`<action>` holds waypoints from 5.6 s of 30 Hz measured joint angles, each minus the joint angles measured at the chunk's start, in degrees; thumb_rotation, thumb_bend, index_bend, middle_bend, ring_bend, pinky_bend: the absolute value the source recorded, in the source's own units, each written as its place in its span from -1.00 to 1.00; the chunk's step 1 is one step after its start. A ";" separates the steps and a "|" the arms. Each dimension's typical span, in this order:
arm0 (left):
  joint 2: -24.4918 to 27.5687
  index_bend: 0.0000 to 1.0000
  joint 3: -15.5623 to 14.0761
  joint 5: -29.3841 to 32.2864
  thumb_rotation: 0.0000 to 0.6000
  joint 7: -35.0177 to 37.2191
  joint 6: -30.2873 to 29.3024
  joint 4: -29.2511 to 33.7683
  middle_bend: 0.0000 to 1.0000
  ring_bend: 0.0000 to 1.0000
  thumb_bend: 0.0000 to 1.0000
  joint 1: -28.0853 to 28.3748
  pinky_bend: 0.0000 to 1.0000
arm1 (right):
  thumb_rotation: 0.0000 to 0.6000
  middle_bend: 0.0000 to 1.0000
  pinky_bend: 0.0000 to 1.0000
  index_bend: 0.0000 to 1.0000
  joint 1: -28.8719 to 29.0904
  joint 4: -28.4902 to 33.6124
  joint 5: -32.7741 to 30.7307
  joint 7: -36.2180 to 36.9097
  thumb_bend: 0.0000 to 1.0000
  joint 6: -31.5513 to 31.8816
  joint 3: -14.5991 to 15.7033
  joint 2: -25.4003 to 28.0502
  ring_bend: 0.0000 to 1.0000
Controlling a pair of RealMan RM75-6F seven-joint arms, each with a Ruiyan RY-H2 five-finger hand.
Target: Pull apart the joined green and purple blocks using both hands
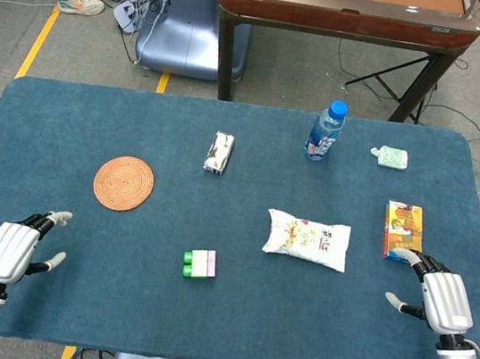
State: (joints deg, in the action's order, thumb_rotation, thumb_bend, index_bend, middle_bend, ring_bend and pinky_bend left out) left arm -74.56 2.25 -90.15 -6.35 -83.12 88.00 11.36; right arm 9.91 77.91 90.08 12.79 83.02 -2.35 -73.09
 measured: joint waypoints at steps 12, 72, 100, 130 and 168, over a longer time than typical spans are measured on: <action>-0.92 -0.38 -0.71 0.00 1.00 1.28 0.17 -1.58 -0.25 -0.17 -0.54 -0.17 0.37 | 1.00 0.04 0.41 -0.35 1.59 3.49 -0.48 -2.27 -0.82 -0.91 -1.45 -1.54 0.06; -0.81 -0.39 -2.14 -1.21 1.00 3.12 -0.15 -4.39 -0.25 -0.17 -0.54 -0.67 0.38 | 1.00 0.86 1.00 -0.46 29.16 6.93 -9.92 -34.98 -1.00 -28.22 -5.82 -28.86 1.00; -1.97 -0.39 -2.91 -1.13 1.00 3.89 0.11 -5.73 -0.25 -0.17 -0.54 -1.18 0.38 | 1.00 0.87 1.00 -0.46 34.06 -0.12 -12.79 -31.59 -1.00 -30.82 -7.15 -34.05 1.00; -2.65 -0.39 -3.09 -0.86 1.00 3.98 0.76 -6.20 -0.25 -0.17 -0.54 -1.19 0.38 | 1.00 0.92 1.00 -0.46 40.37 5.06 -27.11 -37.37 -1.00 -39.33 -13.50 -24.98 1.00; -2.69 -0.39 -3.29 -0.85 1.00 4.50 1.14 -6.31 -0.25 -0.17 -0.54 -1.04 0.38 | 1.00 0.95 1.00 -0.58 61.68 9.56 -63.31 -54.94 -1.00 -37.74 -5.44 -21.80 1.00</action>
State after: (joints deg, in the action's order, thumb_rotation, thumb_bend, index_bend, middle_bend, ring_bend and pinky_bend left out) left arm -77.26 -1.05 -91.00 -1.85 -81.98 81.68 10.31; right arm 71.60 87.47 26.78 -42.15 45.29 -7.79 -94.88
